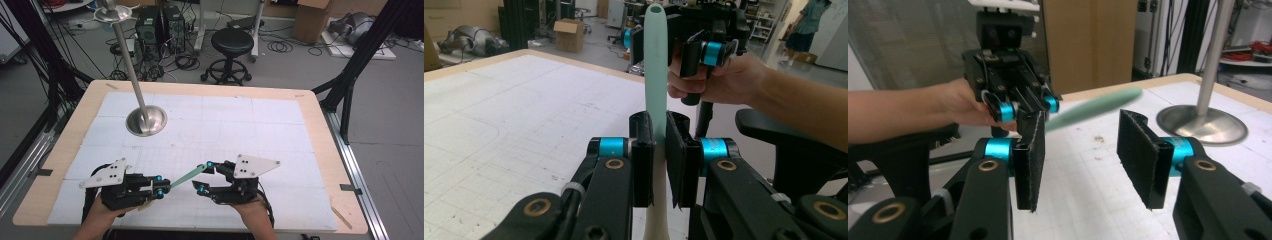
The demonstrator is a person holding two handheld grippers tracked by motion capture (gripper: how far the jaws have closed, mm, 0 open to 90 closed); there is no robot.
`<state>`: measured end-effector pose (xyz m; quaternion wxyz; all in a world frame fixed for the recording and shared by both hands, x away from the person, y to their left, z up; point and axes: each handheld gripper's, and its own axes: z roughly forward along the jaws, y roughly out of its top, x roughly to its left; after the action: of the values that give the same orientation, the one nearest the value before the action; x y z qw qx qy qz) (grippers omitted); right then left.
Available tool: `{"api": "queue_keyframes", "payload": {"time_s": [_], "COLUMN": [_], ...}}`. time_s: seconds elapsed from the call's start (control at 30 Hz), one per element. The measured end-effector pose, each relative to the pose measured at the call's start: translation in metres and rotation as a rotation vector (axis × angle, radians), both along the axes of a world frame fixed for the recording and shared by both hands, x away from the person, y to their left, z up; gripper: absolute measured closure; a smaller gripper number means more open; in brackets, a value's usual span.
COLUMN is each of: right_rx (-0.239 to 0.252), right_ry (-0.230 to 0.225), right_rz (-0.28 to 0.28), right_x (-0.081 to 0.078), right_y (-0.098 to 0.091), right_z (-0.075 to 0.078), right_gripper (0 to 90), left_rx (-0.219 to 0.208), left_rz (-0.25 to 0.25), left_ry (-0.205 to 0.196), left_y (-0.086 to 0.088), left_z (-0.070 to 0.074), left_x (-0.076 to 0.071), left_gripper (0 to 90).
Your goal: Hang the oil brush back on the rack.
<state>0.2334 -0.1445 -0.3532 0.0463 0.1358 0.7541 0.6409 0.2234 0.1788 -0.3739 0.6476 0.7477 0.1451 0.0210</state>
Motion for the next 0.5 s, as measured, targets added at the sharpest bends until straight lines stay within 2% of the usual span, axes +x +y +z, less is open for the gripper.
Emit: {"api": "queue_keyframes", "payload": {"time_s": [0.13,0.5], "right_rx": [0.014,0.021], "right_ry": [0.012,0.033], "right_rz": [0.014,0.001], "right_x": [0.001,0.0028], "right_y": [0.002,0.0068], "right_z": [0.0019,0.0072], "right_gripper": [56.7,61.6], "left_rx": [-0.002,0.01], "left_rz": [0.003,0.016], "left_ry": [0.001,-0.002], "left_y": [-0.0005,-0.003], "left_z": [-0.0004,-0.0013], "left_x": [0.0009,0.0009], "left_gripper": [81.4,81.4]}}
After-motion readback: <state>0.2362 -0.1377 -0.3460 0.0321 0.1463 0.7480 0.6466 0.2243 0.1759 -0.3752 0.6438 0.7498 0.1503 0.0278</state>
